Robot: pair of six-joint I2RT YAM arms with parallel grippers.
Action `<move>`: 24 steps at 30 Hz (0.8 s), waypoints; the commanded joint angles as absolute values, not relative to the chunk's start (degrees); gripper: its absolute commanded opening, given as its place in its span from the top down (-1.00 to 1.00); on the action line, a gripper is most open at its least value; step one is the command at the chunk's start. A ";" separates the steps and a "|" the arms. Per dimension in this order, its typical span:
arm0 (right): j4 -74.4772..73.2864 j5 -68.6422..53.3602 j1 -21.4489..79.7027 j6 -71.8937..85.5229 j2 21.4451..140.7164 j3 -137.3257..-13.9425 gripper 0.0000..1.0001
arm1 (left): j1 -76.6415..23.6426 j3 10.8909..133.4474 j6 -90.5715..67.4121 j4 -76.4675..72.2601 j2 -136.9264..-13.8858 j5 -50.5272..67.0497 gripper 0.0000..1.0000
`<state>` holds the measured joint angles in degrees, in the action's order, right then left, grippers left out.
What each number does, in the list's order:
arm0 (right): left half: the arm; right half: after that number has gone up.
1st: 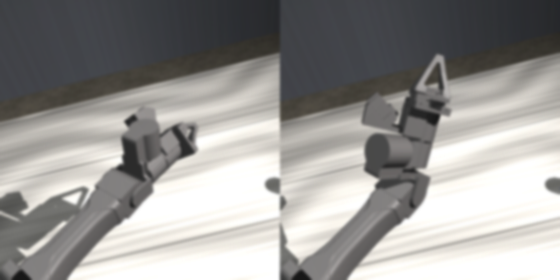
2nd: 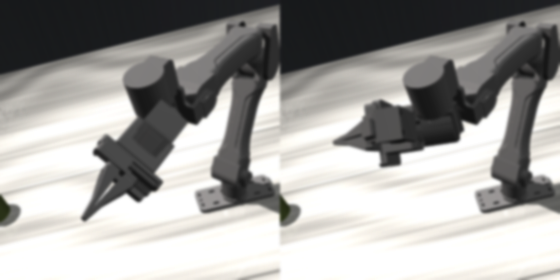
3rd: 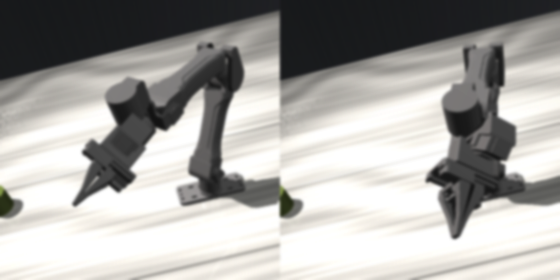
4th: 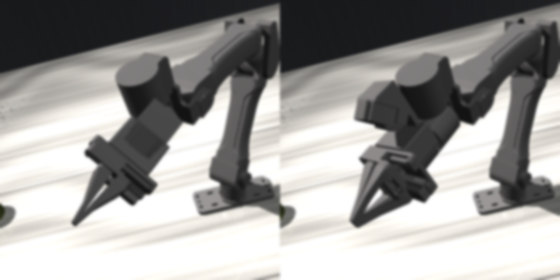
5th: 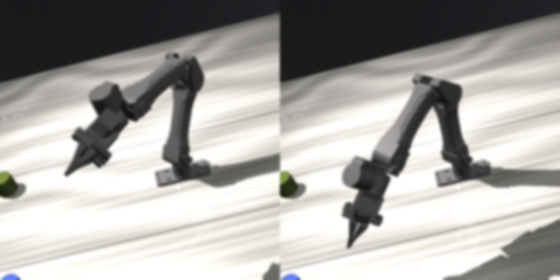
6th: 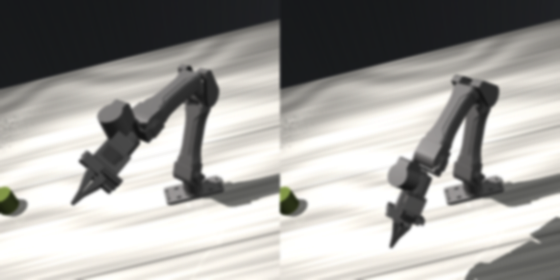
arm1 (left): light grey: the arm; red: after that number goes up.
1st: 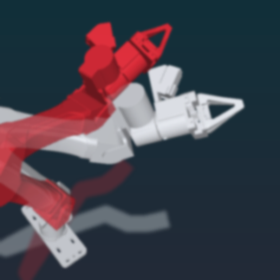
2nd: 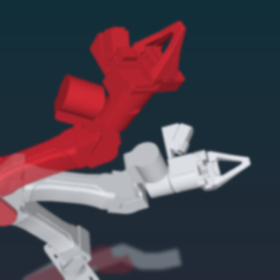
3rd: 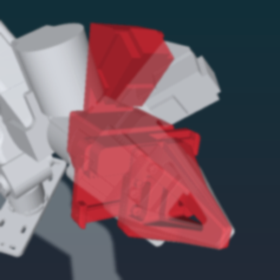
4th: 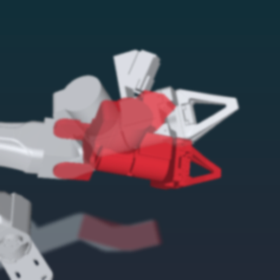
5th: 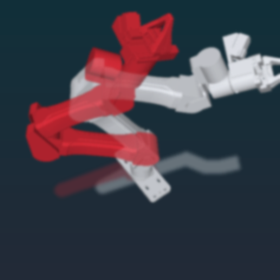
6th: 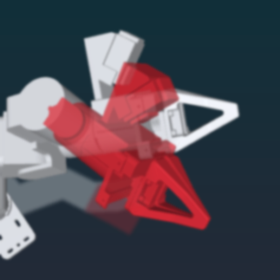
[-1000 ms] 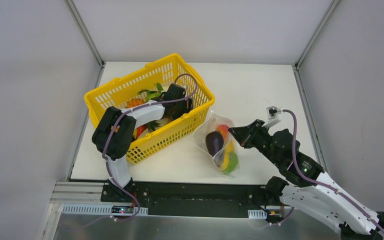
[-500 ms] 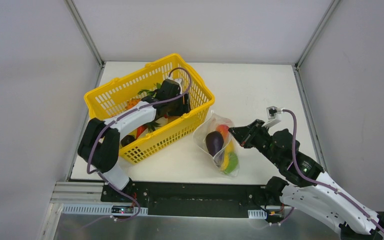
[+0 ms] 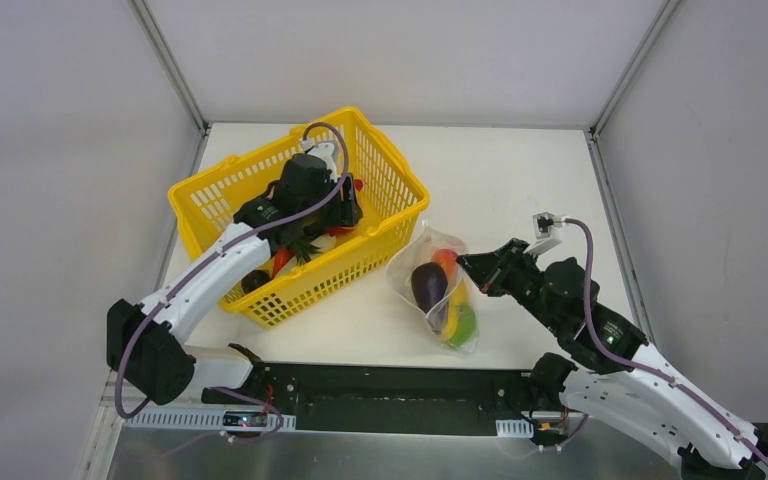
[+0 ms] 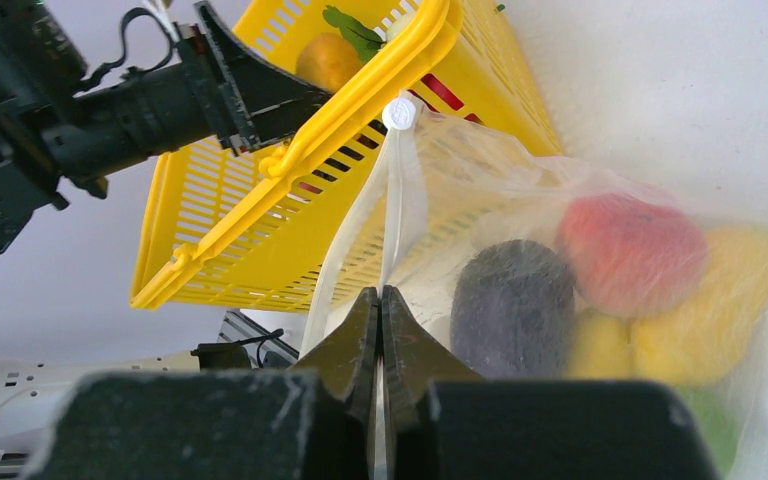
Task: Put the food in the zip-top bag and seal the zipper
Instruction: Pick up the fake fruit from the bin, then place the fake fruit in the zipper food storage bag.
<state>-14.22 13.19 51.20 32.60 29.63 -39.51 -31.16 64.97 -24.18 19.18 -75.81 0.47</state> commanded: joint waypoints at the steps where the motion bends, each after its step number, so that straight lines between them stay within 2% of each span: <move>1: -12.68 13.61 51.33 33.31 29.41 -40.66 1.00 | -31.46 66.68 -22.26 23.52 -69.39 -2.65 0.35; 11: -9.19 10.29 51.24 34.16 32.16 -40.61 1.00 | -33.36 72.64 -23.79 29.24 -61.80 7.64 0.34; 18: -6.55 7.28 51.33 35.64 36.58 -40.92 1.00 | -41.48 76.24 -24.21 32.73 -60.49 8.60 0.32; 24: -4.60 6.48 51.30 36.38 36.81 -39.37 1.00 | -48.37 74.30 -27.31 32.35 -62.29 8.96 0.32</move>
<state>-8.82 7.81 51.20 35.27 37.43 -39.48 -45.23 74.22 -24.62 31.99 -61.54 7.94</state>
